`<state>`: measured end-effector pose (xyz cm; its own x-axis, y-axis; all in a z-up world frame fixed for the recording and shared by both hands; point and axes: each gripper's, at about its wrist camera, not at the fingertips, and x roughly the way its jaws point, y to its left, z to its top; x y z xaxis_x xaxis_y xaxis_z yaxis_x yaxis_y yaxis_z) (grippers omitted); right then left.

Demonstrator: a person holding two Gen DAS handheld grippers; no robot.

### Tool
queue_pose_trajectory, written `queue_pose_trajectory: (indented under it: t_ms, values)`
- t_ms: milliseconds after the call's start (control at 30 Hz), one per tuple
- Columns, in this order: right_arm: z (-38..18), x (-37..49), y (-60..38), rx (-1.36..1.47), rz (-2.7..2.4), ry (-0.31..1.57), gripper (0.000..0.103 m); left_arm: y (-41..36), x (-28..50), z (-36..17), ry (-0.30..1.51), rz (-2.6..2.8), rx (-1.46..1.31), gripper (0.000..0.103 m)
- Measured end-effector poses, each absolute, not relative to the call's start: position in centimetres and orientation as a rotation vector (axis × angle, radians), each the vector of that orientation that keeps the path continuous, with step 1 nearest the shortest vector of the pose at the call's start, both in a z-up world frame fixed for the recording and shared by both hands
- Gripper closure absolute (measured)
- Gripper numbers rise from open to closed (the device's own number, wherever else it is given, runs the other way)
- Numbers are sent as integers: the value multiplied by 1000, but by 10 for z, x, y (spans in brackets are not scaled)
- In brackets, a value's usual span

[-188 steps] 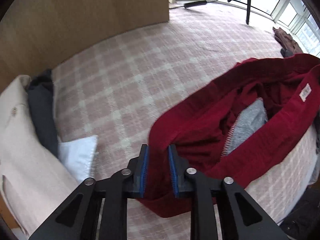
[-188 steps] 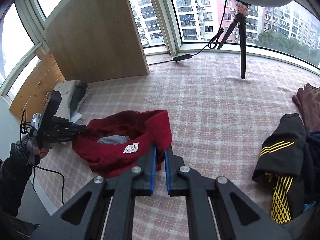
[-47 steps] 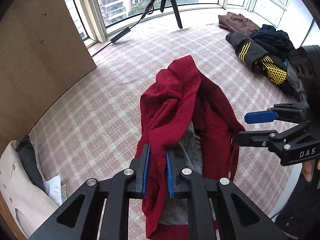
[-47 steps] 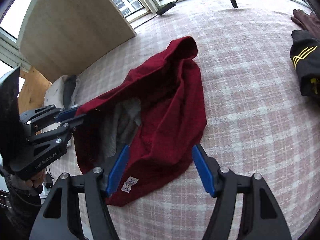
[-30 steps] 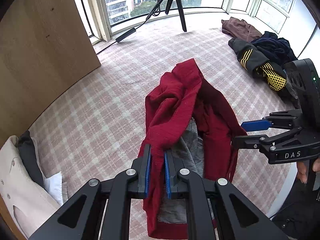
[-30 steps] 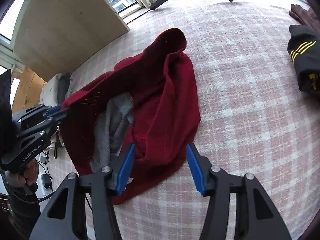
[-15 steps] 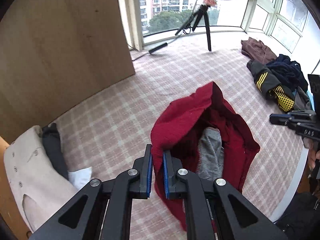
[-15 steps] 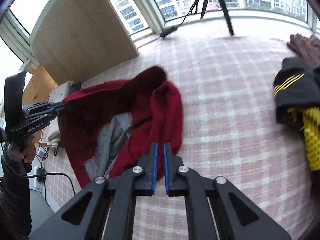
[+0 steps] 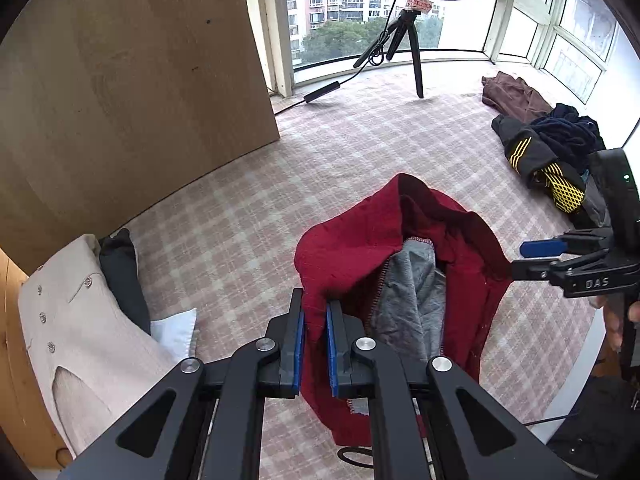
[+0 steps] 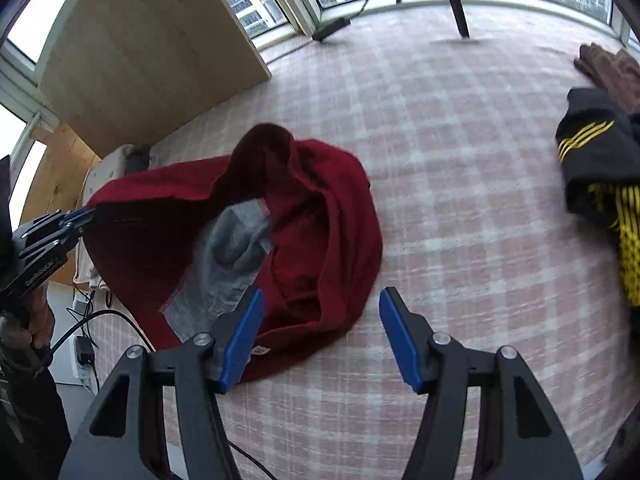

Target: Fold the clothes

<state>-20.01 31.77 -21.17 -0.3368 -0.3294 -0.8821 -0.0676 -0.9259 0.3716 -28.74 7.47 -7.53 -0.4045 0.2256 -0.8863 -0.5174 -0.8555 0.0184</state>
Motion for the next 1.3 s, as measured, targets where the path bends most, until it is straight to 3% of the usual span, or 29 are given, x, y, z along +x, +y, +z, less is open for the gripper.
queue_pose_trajectory:
  t_ms: [200,233,267,333,533,667,933,1133,1300]
  values:
    - [-236,-209,313,1789,-2357,-553,44,77,-289,-76,403,2267,-1370,95]
    - [-237,-208,315,1778,-2352,-567,49,77,-289,-76,403,2266,-1370,95]
    - [-238,-207,317,1765,-2346,-582,62,77,-289,-77,402,2265,-1370,95]
    - [-242,-204,320,1757,-2308,-607,77,78,-290,-77,402,2262,-1370,95]
    - [-229,-195,324,1667,-2325,-509,95,60,-290,-60,348,2320,-1349,95]
    - [-165,-183,354,1489,-2534,-379,96,42,-287,-39,308,2386,-1319,95]
    - [-9,-116,411,1034,-2750,-352,96,-5,-222,59,248,2538,-1098,94]
    - [43,-62,397,864,-2788,-296,96,-1,-161,105,376,2570,-1002,94]
    - [22,-75,403,946,-2740,-359,96,-4,-165,95,383,2500,-1127,92]
